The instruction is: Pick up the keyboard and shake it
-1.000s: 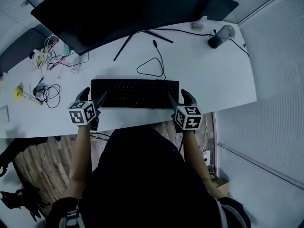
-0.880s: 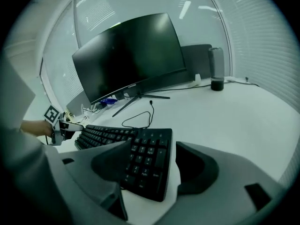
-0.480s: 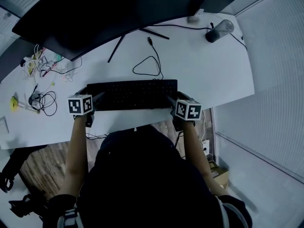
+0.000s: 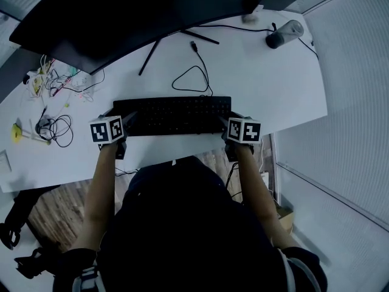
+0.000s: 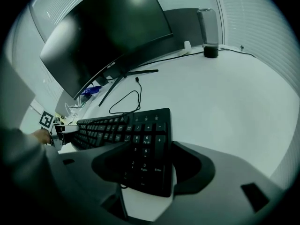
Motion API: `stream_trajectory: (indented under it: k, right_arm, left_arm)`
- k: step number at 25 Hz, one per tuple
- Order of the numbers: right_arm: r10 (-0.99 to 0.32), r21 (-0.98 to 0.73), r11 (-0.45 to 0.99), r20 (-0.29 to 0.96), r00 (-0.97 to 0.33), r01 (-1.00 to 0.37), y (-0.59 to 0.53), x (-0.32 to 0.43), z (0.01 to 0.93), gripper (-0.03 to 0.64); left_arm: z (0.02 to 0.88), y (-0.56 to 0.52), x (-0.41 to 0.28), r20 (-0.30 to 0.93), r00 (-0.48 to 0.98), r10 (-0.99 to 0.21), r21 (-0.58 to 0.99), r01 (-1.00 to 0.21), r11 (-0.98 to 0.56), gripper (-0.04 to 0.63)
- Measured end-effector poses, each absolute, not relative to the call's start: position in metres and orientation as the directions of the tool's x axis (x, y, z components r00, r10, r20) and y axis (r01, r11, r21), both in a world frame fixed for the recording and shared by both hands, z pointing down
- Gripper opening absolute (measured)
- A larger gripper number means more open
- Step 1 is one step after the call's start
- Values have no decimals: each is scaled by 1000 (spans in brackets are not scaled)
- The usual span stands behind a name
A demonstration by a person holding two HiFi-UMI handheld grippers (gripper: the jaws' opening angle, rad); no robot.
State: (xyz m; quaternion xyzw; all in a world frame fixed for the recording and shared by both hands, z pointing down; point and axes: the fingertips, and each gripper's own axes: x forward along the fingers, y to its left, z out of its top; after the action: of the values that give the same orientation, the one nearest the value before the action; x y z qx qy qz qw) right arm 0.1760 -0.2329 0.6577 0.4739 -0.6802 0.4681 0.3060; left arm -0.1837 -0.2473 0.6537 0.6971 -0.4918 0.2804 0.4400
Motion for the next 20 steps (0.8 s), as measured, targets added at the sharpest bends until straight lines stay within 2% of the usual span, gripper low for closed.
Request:
stream_trajectory:
  k: [4, 8, 14, 20]
  right_arm:
    - [-374, -320, 118, 863, -340, -940, -231, 176, 652, 288]
    - [-454, -264, 184, 831, -320, -947, -239, 174, 614, 288]
    - [-615, -68, 335, 740, -273, -940, -255, 162, 524, 288]
    - [-730, 123, 390, 646, -225, -912, -256, 148, 459, 288]
  left_arm:
    - [652, -244, -183, 814, 368, -449, 347, -929, -133, 431]
    - [629, -242, -185, 759, 393, -520, 383, -914, -132, 431]
    - [602, -231, -186, 652, 460, -602, 510, -854, -100, 431]
    - [595, -226, -180, 558, 528, -640, 621, -777, -100, 431]
